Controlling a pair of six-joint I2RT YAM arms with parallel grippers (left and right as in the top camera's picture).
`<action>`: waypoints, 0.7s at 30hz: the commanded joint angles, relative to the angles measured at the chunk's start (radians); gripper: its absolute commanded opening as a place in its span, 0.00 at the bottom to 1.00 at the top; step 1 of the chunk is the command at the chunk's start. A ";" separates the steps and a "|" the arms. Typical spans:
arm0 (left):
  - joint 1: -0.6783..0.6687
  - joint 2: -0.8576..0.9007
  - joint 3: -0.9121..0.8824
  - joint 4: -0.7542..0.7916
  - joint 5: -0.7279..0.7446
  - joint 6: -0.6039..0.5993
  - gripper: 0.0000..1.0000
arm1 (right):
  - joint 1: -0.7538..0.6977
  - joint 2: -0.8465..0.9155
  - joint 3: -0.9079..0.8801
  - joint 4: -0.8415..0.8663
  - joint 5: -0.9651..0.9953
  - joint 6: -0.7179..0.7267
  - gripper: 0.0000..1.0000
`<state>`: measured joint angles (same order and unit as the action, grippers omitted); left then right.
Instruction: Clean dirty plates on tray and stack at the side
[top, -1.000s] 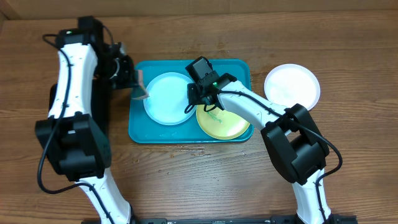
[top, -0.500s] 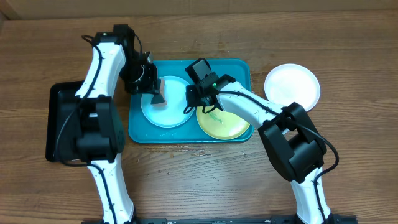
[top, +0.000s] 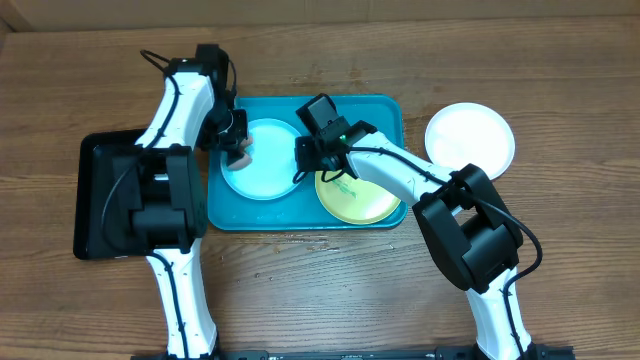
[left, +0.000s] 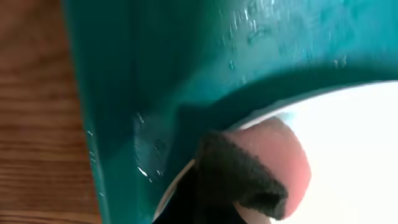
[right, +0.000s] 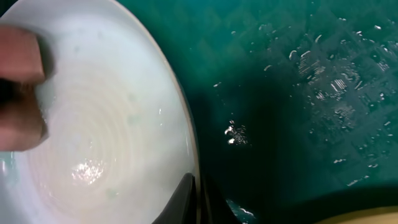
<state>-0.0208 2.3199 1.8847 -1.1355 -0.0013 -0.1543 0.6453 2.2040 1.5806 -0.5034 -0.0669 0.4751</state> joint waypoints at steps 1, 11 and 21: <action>0.027 0.029 -0.002 0.078 -0.218 -0.095 0.04 | -0.011 0.015 -0.009 -0.023 0.027 -0.012 0.04; 0.026 -0.008 0.098 0.119 -0.024 -0.085 0.04 | -0.011 0.015 -0.009 -0.014 0.027 -0.029 0.04; 0.035 -0.040 0.147 0.021 0.196 0.064 0.04 | -0.011 0.015 -0.009 0.000 0.027 -0.031 0.04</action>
<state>0.0071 2.3135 2.0155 -1.0653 0.1364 -0.1726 0.6350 2.2040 1.5806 -0.4988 -0.0513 0.4675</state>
